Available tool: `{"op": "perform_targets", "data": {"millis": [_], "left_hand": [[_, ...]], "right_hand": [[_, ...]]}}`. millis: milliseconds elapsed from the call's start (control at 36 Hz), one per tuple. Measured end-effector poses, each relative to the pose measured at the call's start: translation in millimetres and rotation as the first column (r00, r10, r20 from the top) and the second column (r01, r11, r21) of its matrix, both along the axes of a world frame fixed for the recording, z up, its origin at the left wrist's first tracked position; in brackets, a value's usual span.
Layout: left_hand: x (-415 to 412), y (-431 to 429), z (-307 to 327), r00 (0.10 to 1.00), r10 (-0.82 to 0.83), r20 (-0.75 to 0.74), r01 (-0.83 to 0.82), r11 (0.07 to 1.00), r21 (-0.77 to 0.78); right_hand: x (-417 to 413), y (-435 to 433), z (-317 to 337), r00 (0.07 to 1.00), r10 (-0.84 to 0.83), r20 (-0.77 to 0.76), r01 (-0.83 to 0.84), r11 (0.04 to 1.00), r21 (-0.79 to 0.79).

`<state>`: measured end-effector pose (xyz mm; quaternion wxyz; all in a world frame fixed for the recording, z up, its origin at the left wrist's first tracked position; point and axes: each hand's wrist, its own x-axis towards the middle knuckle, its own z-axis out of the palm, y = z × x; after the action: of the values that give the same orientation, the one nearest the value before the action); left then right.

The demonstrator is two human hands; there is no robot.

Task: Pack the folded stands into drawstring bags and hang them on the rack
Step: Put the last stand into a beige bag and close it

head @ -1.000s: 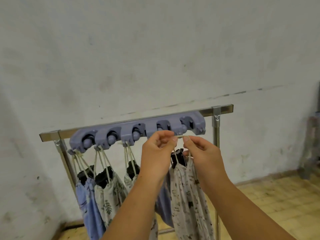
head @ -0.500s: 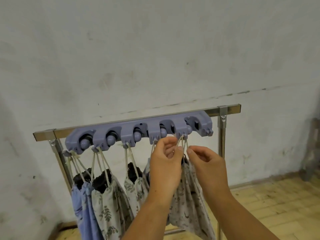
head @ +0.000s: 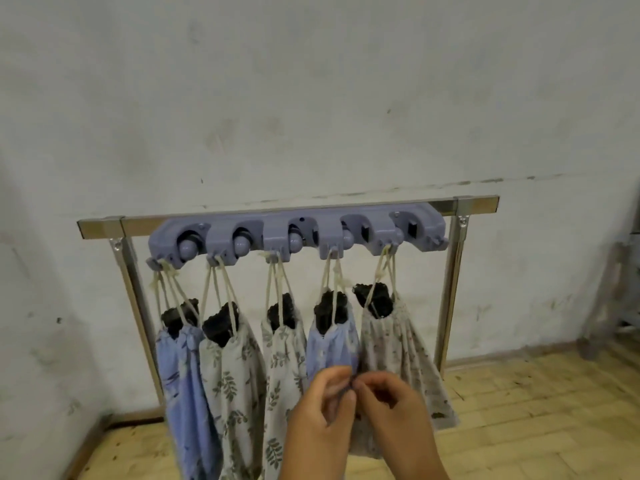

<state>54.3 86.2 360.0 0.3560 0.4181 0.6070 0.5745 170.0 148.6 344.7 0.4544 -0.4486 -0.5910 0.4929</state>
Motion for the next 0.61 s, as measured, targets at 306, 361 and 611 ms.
{"op": "perform_targets", "data": {"millis": [306, 361, 611], "left_hand": [[-102.9, -46.2, -97.6, 0.993, 0.013, 0.113, 0.008, 0.983, -0.184], [-118.7, -54.4, -113.4, 0.995, -0.034, 0.089, 0.053, 0.975, -0.217], [-175.1, -91.8, -212.8, 0.999, -0.035, -0.001, 0.033, 0.976, -0.213]], "right_hand": [[-56.0, -44.7, -94.7, 0.953, 0.124, 0.275, -0.107, 0.991, -0.075], [-68.0, -50.5, -117.8, 0.950, 0.130, 0.283, -0.108, 0.990, -0.091], [-108.9, -79.7, -234.1, 0.885, 0.240, 0.398, -0.187, 0.968, -0.167]]}}
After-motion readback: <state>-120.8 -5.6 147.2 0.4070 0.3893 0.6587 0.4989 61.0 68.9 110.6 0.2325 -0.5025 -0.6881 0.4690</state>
